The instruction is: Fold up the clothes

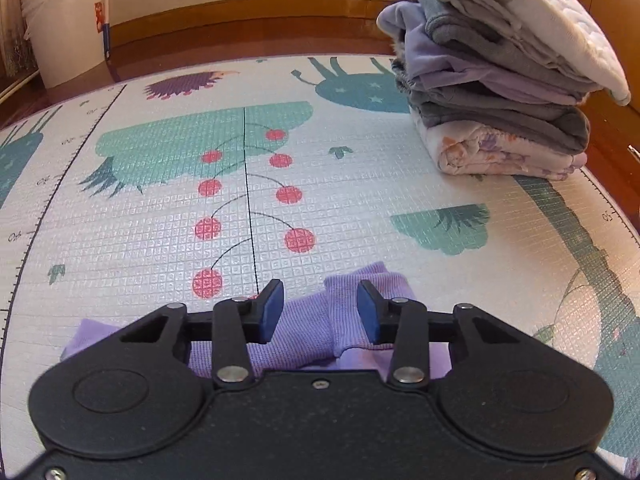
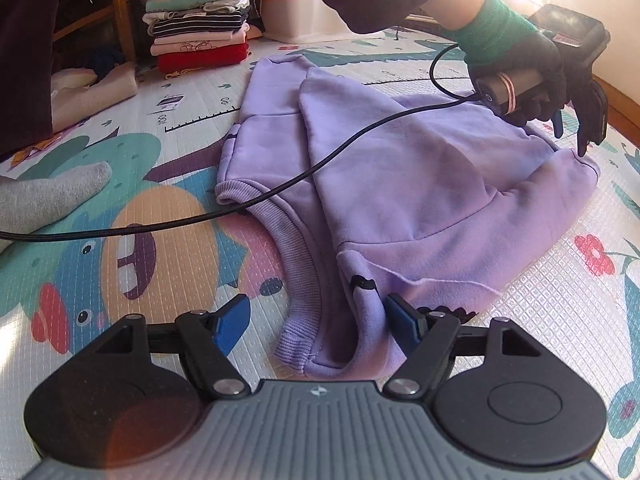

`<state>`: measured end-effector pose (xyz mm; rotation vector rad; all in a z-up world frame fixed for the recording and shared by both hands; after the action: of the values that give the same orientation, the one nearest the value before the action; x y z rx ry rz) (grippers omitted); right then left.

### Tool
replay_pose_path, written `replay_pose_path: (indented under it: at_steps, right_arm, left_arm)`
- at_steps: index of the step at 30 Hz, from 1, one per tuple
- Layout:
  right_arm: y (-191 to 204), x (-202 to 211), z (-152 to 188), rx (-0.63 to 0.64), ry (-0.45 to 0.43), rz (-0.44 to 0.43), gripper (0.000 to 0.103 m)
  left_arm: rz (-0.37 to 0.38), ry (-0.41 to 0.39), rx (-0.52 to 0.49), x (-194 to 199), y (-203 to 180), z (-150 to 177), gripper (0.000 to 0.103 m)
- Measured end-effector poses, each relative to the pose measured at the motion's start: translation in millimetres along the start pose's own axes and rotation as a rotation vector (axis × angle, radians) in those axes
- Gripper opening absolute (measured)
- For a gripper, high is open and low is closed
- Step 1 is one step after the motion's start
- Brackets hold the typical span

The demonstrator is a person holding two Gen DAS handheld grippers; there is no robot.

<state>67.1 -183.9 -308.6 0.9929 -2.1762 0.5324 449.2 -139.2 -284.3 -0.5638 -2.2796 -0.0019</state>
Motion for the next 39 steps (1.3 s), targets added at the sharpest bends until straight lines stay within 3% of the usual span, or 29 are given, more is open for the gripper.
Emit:
replay_pose_path:
  at_steps: [3, 6, 9, 10, 11, 13, 14, 17, 19, 20, 25, 28, 31, 33, 36, 39]
  right_arm:
    - [0, 0, 0, -0.002, 0.0, -0.002, 0.074]
    - [-1, 1, 0, -0.003, 0.0, -0.01, 0.074]
    - [-2, 2, 0, -0.008, 0.0, -0.019, 0.074]
    - [-2, 2, -1, -0.007, 0.0, -0.021, 0.074]
    - [-2, 2, -1, -0.005, 0.0, -0.022, 0.074]
    - [-2, 2, -2, -0.005, 0.003, -0.022, 0.074]
    - [-1, 3, -2, -0.005, 0.001, -0.023, 0.073]
    - [0, 3, -1, 0.004, -0.001, -0.028, 0.073]
    - [1, 2, -2, 0.016, 0.002, -0.029, 0.073]
    - [1, 3, -1, 0.022, 0.002, -0.031, 0.074]
    - [2, 3, -1, 0.037, 0.006, -0.033, 0.074]
    - [1, 3, -2, 0.036, 0.01, -0.037, 0.073]
    - [-2, 6, -2, 0.02, 0.009, -0.043, 0.071]
    - [-6, 10, -3, -0.013, -0.005, -0.044, 0.067]
    - [-19, 24, -5, -0.094, -0.048, -0.071, 0.062]
    - [-44, 38, -10, -0.204, -0.107, -0.076, 0.061]
  left_arm:
    - [0.052, -0.041, -0.026, 45, -16, 11, 0.037]
    - [0.151, -0.016, -0.025, 78, -37, 43, 0.03]
    - [0.179, 0.088, -0.093, 71, -59, 87, 0.019]
    - [0.096, 0.157, -0.165, 56, -59, 109, 0.015]
    - [0.093, 0.114, -0.186, 57, -58, 115, 0.015]
    - [0.101, 0.11, -0.122, 68, -58, 108, 0.014]
    - [0.117, 0.066, -0.121, 84, -64, 102, 0.014]
    - [0.184, 0.037, -0.088, 108, -81, 103, 0.014]
    - [0.169, 0.119, -0.112, 96, -86, 123, 0.014]
    - [0.116, 0.186, -0.142, 84, -84, 140, 0.014]
    - [0.16, 0.072, -0.098, 122, -96, 137, 0.014]
    - [0.128, 0.181, -0.111, 109, -99, 167, 0.014]
    - [0.146, 0.177, -0.07, 112, -92, 170, 0.015]
    - [0.139, 0.127, -0.074, 132, -93, 159, 0.015]
    - [0.069, 0.113, -0.04, 166, -78, 160, 0.015]
    - [0.018, 0.084, 0.059, 198, -50, 167, 0.015]
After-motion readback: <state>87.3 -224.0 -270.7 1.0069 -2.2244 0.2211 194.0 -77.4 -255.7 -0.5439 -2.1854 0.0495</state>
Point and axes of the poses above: each gripper's, at about its wrist camera, not at the fingertips, and x roughly against the way its jaws point, y to its left, z to its underside, the point moved 6 cm from there along -x, roughly the way its jaws point, and after that the axes turned 10 degrees about z, right-handed, at the moved point
